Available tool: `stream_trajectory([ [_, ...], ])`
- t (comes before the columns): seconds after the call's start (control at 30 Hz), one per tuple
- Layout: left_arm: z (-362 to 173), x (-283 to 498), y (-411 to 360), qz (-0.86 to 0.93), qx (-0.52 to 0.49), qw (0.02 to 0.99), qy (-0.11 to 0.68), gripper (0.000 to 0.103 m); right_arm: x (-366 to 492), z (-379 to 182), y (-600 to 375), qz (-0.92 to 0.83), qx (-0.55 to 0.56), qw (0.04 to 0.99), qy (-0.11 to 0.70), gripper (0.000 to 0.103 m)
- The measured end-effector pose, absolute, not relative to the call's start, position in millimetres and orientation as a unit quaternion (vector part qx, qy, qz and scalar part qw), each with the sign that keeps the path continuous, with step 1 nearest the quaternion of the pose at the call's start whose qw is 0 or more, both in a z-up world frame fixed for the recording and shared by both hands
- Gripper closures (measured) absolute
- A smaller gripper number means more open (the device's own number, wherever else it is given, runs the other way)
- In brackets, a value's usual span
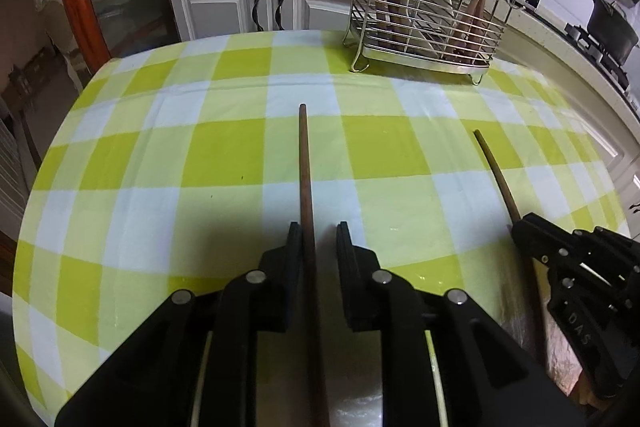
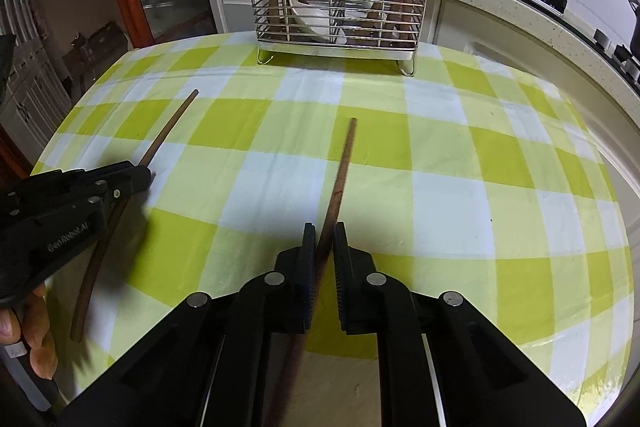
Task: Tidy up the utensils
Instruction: 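Close the left tool on a brown chopstick while the right tool grasps another, then lift the chopsticks upright in both tools and carry them over the rack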
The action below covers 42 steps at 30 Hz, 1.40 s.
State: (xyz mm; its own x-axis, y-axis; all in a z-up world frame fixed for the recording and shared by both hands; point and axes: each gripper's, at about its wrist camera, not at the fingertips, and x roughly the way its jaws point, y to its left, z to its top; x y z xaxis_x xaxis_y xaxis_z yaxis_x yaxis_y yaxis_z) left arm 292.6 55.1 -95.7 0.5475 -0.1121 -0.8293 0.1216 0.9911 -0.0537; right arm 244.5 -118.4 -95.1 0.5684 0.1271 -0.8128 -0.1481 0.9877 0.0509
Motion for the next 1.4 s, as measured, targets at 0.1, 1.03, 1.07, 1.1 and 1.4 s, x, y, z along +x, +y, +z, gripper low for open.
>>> stream_trajectory([
  [0.1, -96.3, 295.7, 53.3, -0.058, 0.016, 0.88, 0.471, 0.092, 247.3, -95.2, -121.0, 0.079, -0.008, 0.885, 0.458, 0.094],
  [1.03, 5.8, 248.2, 60.5, -0.091, -0.044, 0.932, 0.347, 0.096, 226.5, -6.6, -157.9, 0.077, 0.026, 0.926, 0.369, 0.094],
  [1.07, 8.7, 246.4, 60.0, -0.091, -0.044, 0.933, 0.344, 0.096, 224.7, -3.7, -158.5, 0.077, 0.026, 0.927, 0.366, 0.094],
  [1.1, 11.8, 244.8, 59.5, -0.091, -0.044, 0.934, 0.341, 0.096, 222.1, -0.6, -158.9, 0.077, 0.027, 0.928, 0.363, 0.094],
  [1.4, 32.1, 228.4, 54.9, -0.096, -0.039, 0.942, 0.319, 0.096, 208.8, 19.7, -165.6, 0.073, 0.029, 0.938, 0.338, 0.094],
])
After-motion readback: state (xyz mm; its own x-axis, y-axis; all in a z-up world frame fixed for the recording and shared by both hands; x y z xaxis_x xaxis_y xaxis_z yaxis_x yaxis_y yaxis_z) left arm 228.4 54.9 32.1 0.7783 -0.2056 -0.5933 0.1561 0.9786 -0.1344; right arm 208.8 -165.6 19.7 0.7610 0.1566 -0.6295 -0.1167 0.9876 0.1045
